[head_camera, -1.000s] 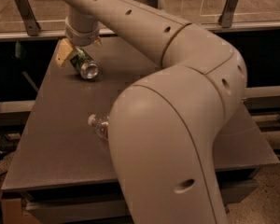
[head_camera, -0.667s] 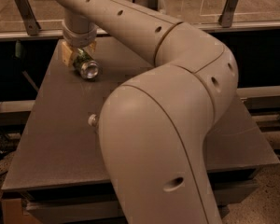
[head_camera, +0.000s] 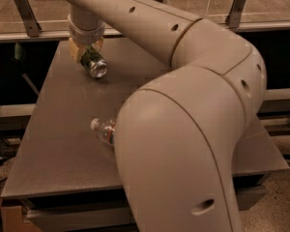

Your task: Place green can upright

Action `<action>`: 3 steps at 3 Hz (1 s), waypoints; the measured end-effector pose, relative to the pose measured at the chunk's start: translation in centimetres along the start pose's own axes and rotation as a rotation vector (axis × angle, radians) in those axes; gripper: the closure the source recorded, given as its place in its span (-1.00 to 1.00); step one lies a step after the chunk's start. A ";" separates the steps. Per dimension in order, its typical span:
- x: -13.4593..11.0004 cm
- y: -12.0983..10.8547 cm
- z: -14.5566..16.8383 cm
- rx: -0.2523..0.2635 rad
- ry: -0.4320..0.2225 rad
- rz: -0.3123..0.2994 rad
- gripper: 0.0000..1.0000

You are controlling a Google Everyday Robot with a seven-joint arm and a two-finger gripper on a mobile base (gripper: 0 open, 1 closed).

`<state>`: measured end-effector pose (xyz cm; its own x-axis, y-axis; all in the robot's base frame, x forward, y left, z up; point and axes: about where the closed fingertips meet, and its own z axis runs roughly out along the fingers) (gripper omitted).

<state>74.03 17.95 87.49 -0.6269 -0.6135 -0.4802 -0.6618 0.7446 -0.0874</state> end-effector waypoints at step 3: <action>3.7 1.7 -8.2 -0.239 -0.494 -0.119 1.00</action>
Offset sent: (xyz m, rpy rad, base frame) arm -0.0309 -0.1286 0.1250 0.5281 -0.5764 0.2846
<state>67.23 14.78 92.76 -0.3129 -0.4507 -0.8360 -0.8271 0.5620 0.0066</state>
